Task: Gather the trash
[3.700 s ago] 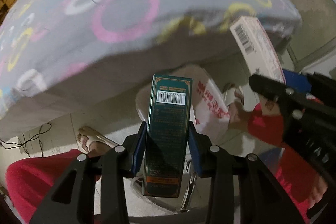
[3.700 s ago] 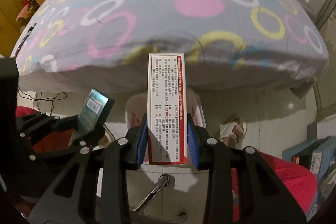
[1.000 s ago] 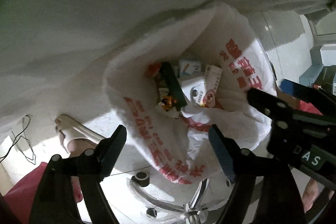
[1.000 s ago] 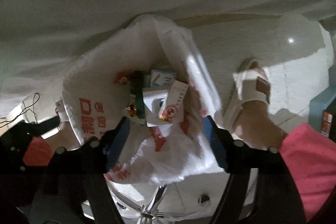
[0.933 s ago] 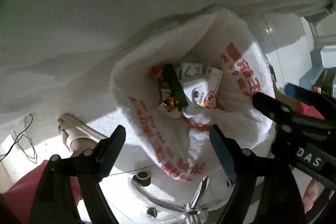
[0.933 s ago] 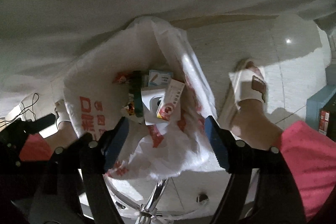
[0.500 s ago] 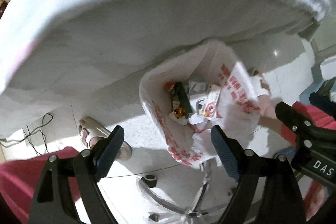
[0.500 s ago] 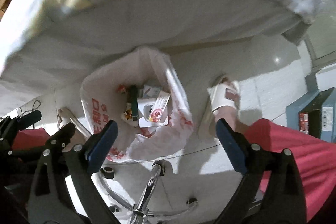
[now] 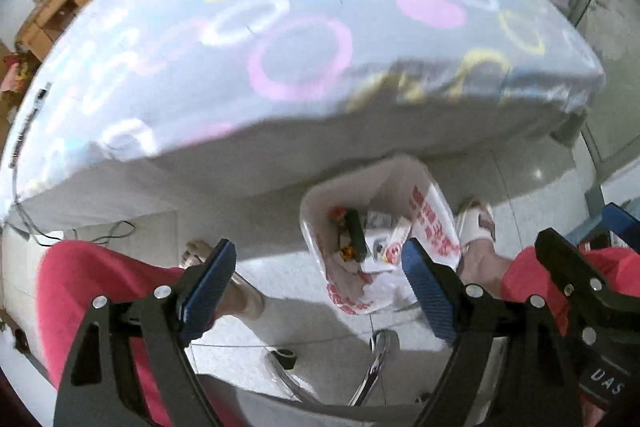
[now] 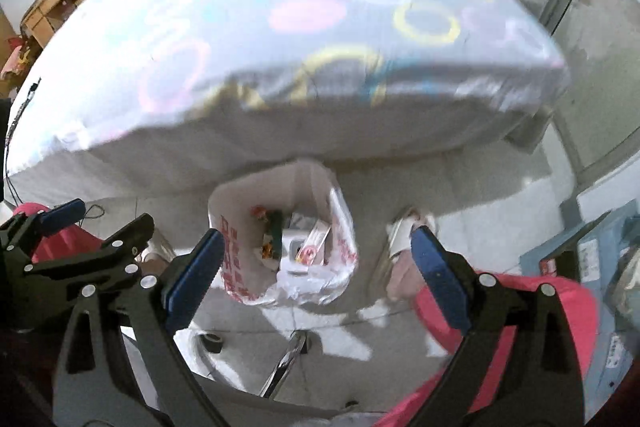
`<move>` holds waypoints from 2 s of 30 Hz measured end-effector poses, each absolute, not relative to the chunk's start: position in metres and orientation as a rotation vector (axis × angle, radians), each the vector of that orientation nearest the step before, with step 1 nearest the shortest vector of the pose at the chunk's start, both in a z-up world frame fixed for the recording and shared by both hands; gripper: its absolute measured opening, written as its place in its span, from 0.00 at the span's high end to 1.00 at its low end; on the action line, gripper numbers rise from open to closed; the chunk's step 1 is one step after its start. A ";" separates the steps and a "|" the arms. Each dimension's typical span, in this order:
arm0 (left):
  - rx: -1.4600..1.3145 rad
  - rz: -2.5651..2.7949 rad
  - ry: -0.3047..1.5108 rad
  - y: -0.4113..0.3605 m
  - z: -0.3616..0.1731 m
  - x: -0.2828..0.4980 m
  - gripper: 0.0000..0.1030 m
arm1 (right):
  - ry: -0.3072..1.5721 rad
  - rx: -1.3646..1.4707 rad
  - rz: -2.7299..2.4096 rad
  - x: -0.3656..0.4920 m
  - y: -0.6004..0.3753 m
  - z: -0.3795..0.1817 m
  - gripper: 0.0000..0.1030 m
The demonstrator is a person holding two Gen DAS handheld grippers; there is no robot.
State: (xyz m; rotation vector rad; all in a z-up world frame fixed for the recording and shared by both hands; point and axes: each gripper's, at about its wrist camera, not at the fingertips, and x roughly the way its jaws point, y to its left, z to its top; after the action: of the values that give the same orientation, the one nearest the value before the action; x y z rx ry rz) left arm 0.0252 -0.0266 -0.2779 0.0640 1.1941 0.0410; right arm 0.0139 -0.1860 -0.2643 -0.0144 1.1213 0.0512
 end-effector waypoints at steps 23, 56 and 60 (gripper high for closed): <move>0.017 0.090 0.727 -0.038 -0.058 -0.045 0.13 | 0.600 0.027 0.059 -0.079 -0.201 -0.039 0.06; 0.005 0.089 0.690 -0.034 -0.020 -0.072 0.09 | 0.531 0.003 0.012 -0.121 -0.201 0.005 0.06; 0.004 0.094 0.687 -0.033 -0.018 -0.074 0.09 | 0.527 0.003 0.013 -0.123 -0.199 0.008 0.06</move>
State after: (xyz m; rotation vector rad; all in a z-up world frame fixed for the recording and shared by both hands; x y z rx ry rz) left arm -0.0736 -0.0332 -0.0184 0.0036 0.6872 0.0942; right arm -0.1225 -0.1992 0.0080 0.0025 0.5273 0.0127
